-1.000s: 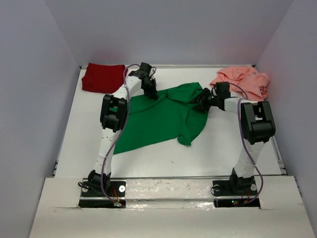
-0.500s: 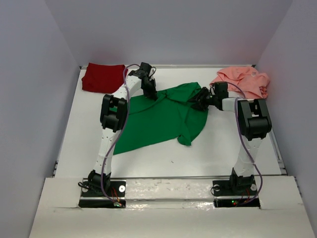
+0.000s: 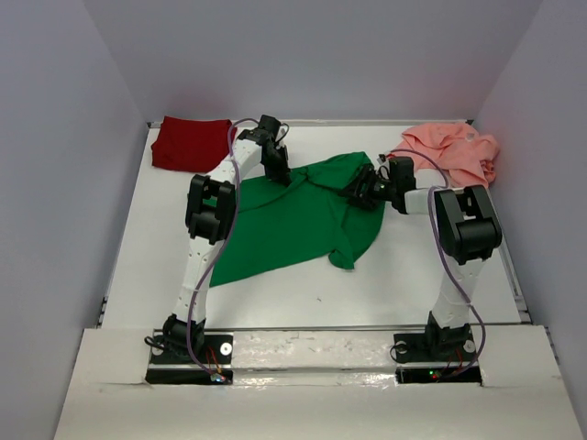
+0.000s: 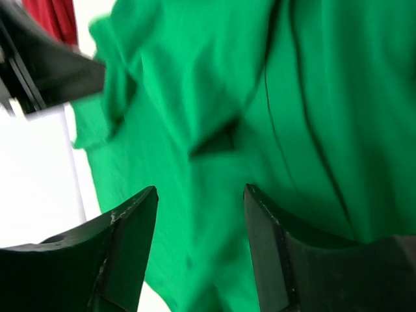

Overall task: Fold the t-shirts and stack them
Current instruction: Fold the tshirt

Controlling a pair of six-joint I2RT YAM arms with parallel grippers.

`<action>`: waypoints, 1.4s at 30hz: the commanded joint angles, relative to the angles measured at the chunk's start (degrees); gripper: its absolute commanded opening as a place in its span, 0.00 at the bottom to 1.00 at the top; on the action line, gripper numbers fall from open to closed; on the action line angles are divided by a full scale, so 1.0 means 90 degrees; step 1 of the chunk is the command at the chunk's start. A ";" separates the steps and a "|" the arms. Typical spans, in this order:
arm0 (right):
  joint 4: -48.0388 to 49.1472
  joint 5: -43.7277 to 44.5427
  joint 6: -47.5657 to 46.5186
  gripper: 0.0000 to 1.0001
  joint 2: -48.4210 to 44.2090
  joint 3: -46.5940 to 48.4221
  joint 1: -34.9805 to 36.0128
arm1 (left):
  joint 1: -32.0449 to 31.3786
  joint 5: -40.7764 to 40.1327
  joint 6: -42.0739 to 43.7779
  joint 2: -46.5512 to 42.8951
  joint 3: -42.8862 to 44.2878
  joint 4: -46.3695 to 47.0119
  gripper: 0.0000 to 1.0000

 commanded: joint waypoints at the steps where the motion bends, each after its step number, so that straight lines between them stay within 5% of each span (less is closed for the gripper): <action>1: 0.0949 0.0029 -0.0796 0.62 -0.0531 -0.0490 0.0014 | 0.0085 -0.0295 0.0129 0.0400 0.0068 -0.0616 0.00; 28: 0.1781 -0.0596 -0.1041 0.53 0.0738 0.0554 0.0131 | 0.0085 -0.0334 0.0236 0.0537 0.0303 -0.0791 0.00; 30: 0.1780 -0.0626 -0.1021 0.51 0.0797 0.0632 0.0131 | 0.0085 -0.0334 0.0227 0.0537 0.0293 -0.0801 0.00; 32: 0.1742 -0.0645 -0.0992 0.40 0.0894 0.0720 0.0131 | 0.0085 -0.0334 0.0217 0.0537 0.0274 -0.0791 0.00; 42: 0.1410 -0.0684 -0.1021 0.33 0.0914 0.1013 0.0190 | 0.0094 -0.0334 0.0207 0.0547 0.0283 -0.0791 0.00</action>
